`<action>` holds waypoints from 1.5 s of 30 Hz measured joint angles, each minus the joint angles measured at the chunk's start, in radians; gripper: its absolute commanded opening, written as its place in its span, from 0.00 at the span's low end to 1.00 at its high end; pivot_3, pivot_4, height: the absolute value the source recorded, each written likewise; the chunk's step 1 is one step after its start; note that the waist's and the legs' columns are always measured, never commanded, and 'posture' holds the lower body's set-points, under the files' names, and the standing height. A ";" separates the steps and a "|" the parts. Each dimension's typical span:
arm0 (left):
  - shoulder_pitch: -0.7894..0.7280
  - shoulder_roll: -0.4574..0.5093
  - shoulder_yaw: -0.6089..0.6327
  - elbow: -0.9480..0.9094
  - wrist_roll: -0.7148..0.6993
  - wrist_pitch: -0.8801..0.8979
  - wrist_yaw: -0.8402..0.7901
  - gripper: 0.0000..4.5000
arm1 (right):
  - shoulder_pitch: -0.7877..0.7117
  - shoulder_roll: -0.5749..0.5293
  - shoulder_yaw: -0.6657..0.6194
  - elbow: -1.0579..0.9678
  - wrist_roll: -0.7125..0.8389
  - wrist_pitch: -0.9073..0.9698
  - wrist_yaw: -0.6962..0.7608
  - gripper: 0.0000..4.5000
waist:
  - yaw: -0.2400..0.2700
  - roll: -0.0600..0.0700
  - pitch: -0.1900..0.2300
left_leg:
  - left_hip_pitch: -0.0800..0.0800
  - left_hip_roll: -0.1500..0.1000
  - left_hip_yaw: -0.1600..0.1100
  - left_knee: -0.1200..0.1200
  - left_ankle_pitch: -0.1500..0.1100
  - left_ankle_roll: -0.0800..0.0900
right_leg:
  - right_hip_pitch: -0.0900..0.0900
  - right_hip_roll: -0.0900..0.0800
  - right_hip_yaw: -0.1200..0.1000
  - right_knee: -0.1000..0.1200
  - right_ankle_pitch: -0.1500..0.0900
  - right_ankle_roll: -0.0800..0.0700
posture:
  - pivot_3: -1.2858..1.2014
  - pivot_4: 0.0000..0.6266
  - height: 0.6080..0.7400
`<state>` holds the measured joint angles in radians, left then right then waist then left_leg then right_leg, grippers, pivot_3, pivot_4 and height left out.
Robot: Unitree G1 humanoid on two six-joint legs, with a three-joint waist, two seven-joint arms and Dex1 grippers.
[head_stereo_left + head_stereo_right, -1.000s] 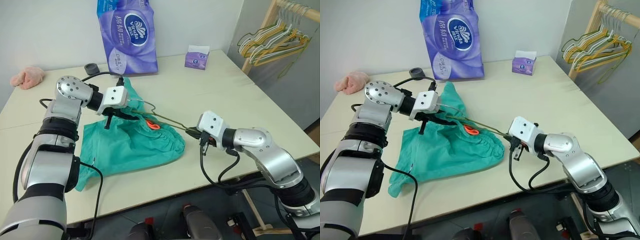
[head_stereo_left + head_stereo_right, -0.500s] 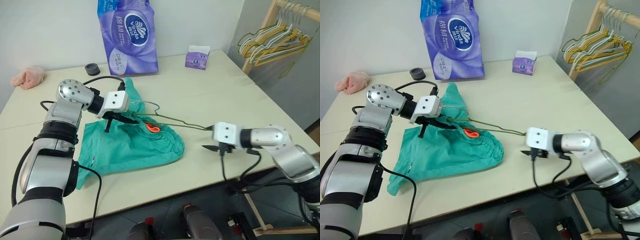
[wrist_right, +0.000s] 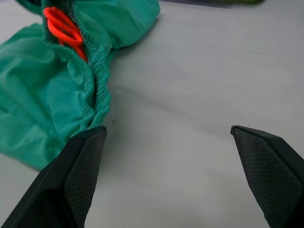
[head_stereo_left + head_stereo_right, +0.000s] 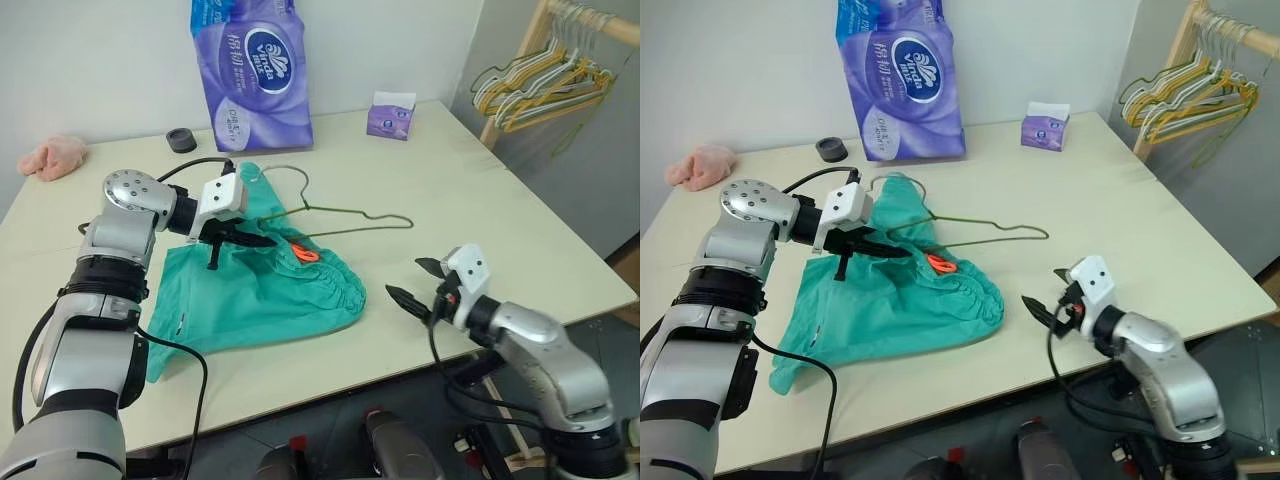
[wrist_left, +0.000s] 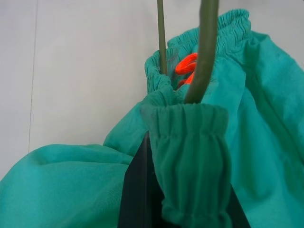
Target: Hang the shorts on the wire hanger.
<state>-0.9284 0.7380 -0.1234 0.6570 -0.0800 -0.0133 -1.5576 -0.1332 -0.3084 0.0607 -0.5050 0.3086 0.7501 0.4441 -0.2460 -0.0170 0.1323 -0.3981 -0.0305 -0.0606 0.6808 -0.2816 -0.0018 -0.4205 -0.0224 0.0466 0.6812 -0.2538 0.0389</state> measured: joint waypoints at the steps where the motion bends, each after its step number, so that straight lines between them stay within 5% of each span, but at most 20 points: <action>1: 0.007 0.001 0.004 -0.011 -0.003 0.010 0.003 0.00 | 0.000 0.024 0.009 0.000 -0.002 0.013 -0.022 0.99 | 0.001 0.000 0.000 | 0.000 0.000 0.000 0.000 0.000 0.000 | 0.000 0.000 0.000 0.000 0.000 0.000 | 0.41 0.17 1.00; 13: 0.038 0.002 0.005 -0.093 -0.025 0.072 0.035 0.00 | 0.014 0.111 0.119 0.017 0.008 0.089 -0.082 0.99 | -0.001 0.000 0.000 | 0.000 0.000 0.000 0.000 0.000 0.000 | 0.000 0.000 0.000 0.000 0.000 0.000 | 0.41 0.17 1.00; 16: 0.047 0.002 0.005 -0.097 -0.031 0.073 0.041 0.00 | 0.014 0.128 0.120 0.032 0.023 0.102 -0.084 0.87 | -0.001 0.000 -0.001 | 0.000 0.000 -0.001 0.000 0.000 0.000 | 0.000 0.000 0.000 0.000 0.000 0.000 | 0.41 0.17 1.00; 28: 0.059 0.002 0.021 -0.112 -0.041 0.078 0.103 0.00 | -0.064 0.158 0.116 0.154 0.010 0.089 -0.137 0.00 | 0.000 0.000 -0.001 | 0.000 -0.001 -0.001 0.000 0.000 0.000 | 0.000 0.000 0.000 0.000 0.000 0.000 | 0.42 0.16 1.00; 34: 0.148 0.012 0.043 -0.234 -0.122 0.188 0.101 0.00 | -0.204 -0.022 0.026 0.253 0.021 0.020 -0.018 0.00 | 0.000 0.000 -0.001 | 0.000 -0.001 -0.001 0.000 0.000 0.000 | 0.000 0.000 -0.001 0.000 0.000 0.000 | 0.42 0.15 1.00; 39: 0.212 0.088 0.044 -0.415 -0.221 0.337 0.038 0.00 | -0.303 -0.239 -0.026 0.314 0.127 0.007 0.242 0.00 | -0.002 0.000 -0.001 | 0.001 0.000 -0.001 -0.001 0.000 0.000 | 0.000 0.000 -0.001 0.000 0.000 0.000 | 0.43 0.14 1.00; 45: 0.227 0.168 0.038 -0.450 -0.236 0.340 -0.007 0.00 | -0.317 -0.353 -0.037 0.312 0.226 0.024 0.432 0.00 | 0.001 0.000 -0.001 | 0.001 0.000 -0.001 -0.001 0.000 0.000 | 0.001 0.000 -0.001 0.000 0.000 0.000 | 0.43 0.14 1.00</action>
<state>-0.7013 0.9055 -0.0853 0.2073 -0.3160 0.3269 -1.5646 -0.4500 -0.6613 0.0240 -0.1925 0.5347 0.7737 0.8759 -0.2455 -0.0174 0.1308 -0.3974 -0.0305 -0.0614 0.6802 -0.2815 -0.0017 -0.4196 -0.0221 0.0451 0.6812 -0.2537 0.0388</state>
